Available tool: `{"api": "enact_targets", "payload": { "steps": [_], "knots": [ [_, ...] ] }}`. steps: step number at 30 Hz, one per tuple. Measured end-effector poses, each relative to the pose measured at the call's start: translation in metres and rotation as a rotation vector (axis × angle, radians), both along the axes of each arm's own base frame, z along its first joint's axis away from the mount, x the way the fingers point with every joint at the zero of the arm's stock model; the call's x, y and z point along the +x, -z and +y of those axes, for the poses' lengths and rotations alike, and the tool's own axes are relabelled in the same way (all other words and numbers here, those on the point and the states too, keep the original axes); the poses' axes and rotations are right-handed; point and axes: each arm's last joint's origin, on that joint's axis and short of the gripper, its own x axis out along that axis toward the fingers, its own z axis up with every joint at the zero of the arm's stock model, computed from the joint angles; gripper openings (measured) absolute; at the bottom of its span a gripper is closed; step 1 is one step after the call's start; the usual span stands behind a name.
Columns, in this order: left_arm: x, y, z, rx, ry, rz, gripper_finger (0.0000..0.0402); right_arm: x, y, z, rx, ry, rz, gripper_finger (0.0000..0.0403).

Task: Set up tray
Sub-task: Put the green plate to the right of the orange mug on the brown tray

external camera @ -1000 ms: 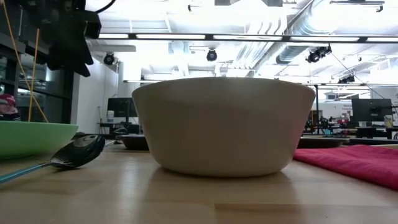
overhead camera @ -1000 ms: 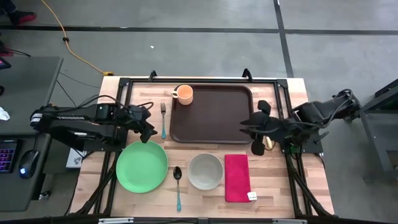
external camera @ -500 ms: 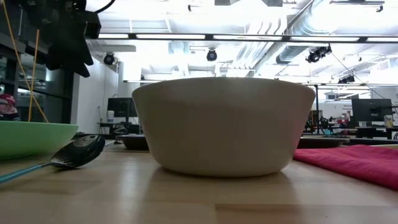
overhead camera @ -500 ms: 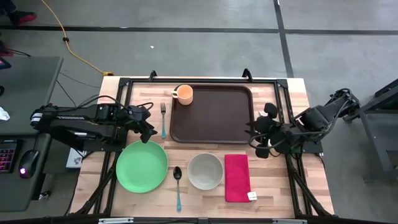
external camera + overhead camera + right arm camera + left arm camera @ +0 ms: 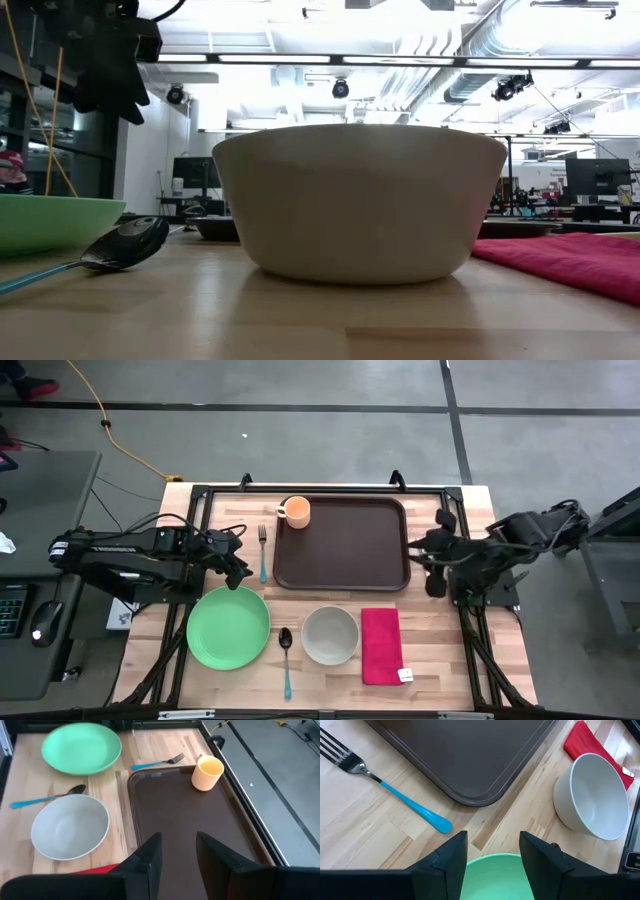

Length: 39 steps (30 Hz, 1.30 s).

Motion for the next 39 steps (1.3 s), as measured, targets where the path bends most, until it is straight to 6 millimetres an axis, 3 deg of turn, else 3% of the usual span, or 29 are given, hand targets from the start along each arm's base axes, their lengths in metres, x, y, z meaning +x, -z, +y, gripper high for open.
{"api": "enact_targets", "payload": {
  "steps": [6,12,21,28,39],
  "knots": [
    [0.000,0.000,0.000,0.000,0.000,0.000,0.0209,-0.014,-0.001,-0.006,-0.005,-0.003,-0.014,0.0099],
    [0.000,0.000,0.000,-0.001,-0.003,0.000,0.0209,-0.027,0.034,-0.013,0.058,-0.006,-0.090,0.0099],
    [0.000,0.000,0.000,-0.001,-0.003,0.000,0.0209,-0.049,0.068,-0.026,0.160,-0.041,-0.247,0.0099],
    [-0.002,0.002,0.000,-0.002,-0.003,0.035,0.0209,-0.052,0.097,-0.030,0.200,-0.091,-0.303,0.0099],
    [-0.011,0.015,-0.003,-0.094,0.031,0.233,0.0209,-0.051,0.138,-0.033,0.267,-0.143,-0.510,0.0099]
  ]
}}
